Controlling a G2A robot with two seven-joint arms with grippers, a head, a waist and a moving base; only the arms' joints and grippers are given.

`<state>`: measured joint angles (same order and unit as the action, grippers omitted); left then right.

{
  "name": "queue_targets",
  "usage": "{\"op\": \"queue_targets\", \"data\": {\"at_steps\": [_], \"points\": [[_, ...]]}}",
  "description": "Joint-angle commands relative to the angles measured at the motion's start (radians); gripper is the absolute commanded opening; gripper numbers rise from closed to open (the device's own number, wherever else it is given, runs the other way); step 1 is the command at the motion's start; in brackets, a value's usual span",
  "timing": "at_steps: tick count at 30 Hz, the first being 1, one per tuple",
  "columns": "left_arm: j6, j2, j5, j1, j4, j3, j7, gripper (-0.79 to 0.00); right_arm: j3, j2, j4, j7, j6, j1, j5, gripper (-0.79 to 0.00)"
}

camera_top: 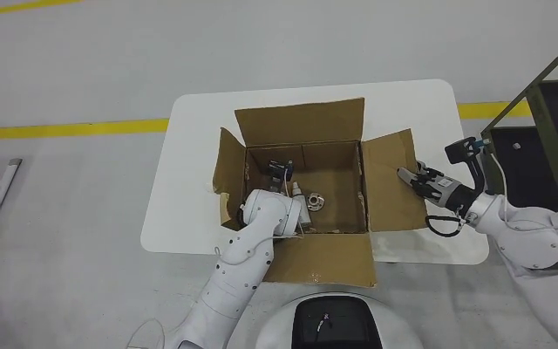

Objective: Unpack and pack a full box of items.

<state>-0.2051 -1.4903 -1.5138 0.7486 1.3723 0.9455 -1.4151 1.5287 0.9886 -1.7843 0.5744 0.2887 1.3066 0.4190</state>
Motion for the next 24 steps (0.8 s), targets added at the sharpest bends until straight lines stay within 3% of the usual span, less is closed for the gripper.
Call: {"op": "queue_targets", "data": {"at_steps": [1, 6, 7, 8, 9, 13, 17, 18, 24], "points": [[0.0, -0.003, 0.002, -0.001, -0.007, 0.004, 0.003, -0.12, 0.0, 0.0, 0.0, -0.001, 0.0, -0.001, 0.002, -0.785], [0.003, -0.009, 0.002, -0.004, -0.02, 0.009, 0.008, -0.206, -0.001, 0.0, 0.002, -0.002, 0.0, -0.003, 0.0, -0.785], [0.002, -0.01, 0.003, -0.005, -0.022, 0.011, 0.009, -0.252, -0.001, 0.0, 0.002, -0.002, 0.0, -0.003, 0.0, -0.785], [-0.001, -0.012, 0.01, -0.004, -0.024, 0.014, 0.009, -0.379, -0.001, 0.0, 0.002, -0.002, 0.001, -0.004, 0.001, -0.785], [-0.001, -0.012, 0.013, -0.005, -0.025, 0.016, 0.01, -0.446, -0.002, 0.0, 0.002, -0.003, 0.001, -0.004, 0.001, -0.785], [0.003, -0.017, 0.015, -0.008, -0.035, 0.021, 0.014, -0.48, -0.004, 0.001, 0.002, -0.005, 0.0, -0.005, 0.001, -0.785], [0.006, -0.021, 0.017, -0.008, -0.036, 0.029, 0.017, -0.757, -0.007, 0.001, 0.004, -0.006, 0.001, -0.008, 0.0, -0.785], [0.007, -0.021, 0.015, -0.008, -0.034, 0.031, 0.016, -0.785, -0.008, 0.002, 0.004, -0.007, 0.001, -0.009, -0.001, -0.785], [0.032, -0.02, 0.03, 0.007, 0.04, 0.06, 0.014, -0.785, -0.008, 0.002, 0.01, -0.01, 0.002, -0.017, -0.007, -0.785]]}}
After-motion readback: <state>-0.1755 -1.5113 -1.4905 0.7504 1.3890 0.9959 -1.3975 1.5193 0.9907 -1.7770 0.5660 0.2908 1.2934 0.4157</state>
